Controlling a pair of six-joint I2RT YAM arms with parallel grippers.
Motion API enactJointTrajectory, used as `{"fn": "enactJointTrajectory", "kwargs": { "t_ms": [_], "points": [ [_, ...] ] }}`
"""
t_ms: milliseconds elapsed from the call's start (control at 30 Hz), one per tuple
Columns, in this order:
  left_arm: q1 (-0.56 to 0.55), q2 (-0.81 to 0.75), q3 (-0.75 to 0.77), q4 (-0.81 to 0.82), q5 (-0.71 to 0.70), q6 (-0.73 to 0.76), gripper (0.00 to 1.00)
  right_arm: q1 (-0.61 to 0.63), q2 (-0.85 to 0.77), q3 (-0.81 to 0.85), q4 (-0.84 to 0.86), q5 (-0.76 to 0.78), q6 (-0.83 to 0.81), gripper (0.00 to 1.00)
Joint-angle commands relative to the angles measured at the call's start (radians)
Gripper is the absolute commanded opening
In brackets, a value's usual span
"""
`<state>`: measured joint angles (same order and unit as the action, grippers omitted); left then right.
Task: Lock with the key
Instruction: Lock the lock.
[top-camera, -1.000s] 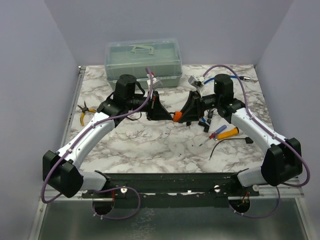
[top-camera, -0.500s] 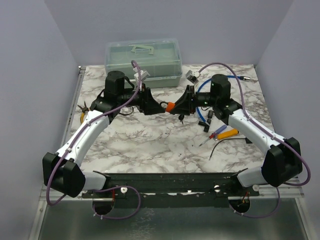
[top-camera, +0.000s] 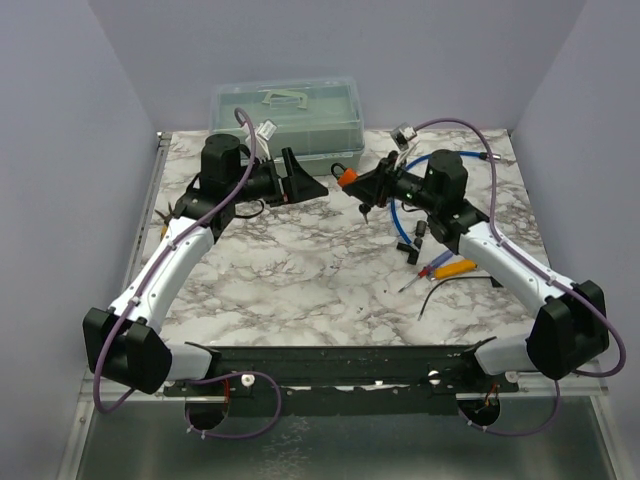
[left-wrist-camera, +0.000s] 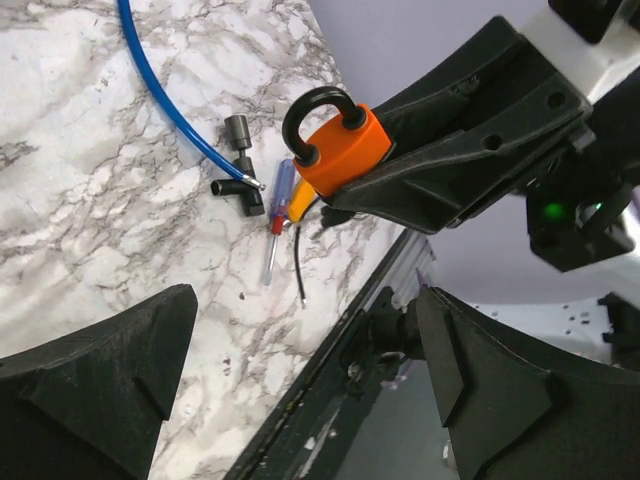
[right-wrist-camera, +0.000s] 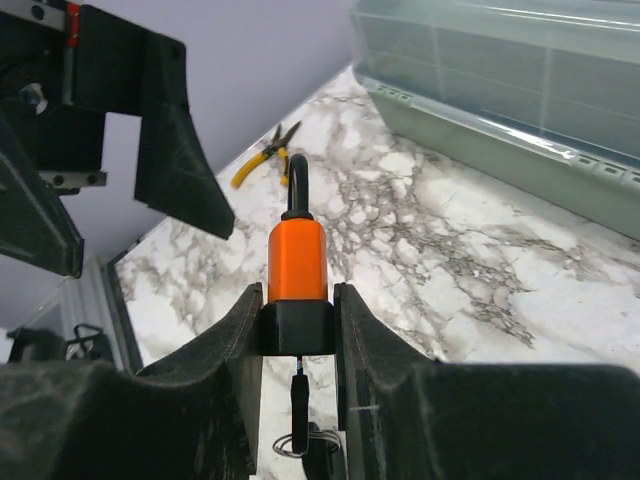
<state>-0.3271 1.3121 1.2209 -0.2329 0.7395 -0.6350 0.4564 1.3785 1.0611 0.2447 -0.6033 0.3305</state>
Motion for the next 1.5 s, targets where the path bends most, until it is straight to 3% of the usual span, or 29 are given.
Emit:
{"fn": "enactJointTrajectory", "kwargs": {
  "t_ms": [0,100,300,433,767,933,1467],
  "points": [
    [0.014,0.016,0.032,0.001,-0.048,-0.170,0.99,0.045,-0.007,-0.024,0.118,0.223,0.011,0.00],
    [0.014,0.021,0.029,0.003,-0.061,-0.221,0.99,0.109,0.011,-0.037,0.183,0.327,0.016,0.01],
    [0.016,0.026,0.026,0.003,-0.105,-0.254,0.99,0.275,0.092,0.049,0.153,0.638,-0.077,0.01],
    [0.019,0.032,0.003,0.003,-0.148,-0.263,0.99,0.331,0.118,0.053,0.204,0.703,-0.137,0.01],
    [0.049,0.036,-0.069,0.005,-0.202,-0.330,0.91,0.380,0.131,0.038,0.253,0.754,-0.152,0.00],
    [0.062,0.042,-0.091,0.047,-0.172,-0.380,0.86,0.381,0.137,0.041,0.249,0.725,-0.137,0.00],
    [0.065,0.017,-0.156,0.228,-0.079,-0.520,0.84,0.407,0.140,0.025,0.232,0.729,-0.114,0.00]
  ]
}}
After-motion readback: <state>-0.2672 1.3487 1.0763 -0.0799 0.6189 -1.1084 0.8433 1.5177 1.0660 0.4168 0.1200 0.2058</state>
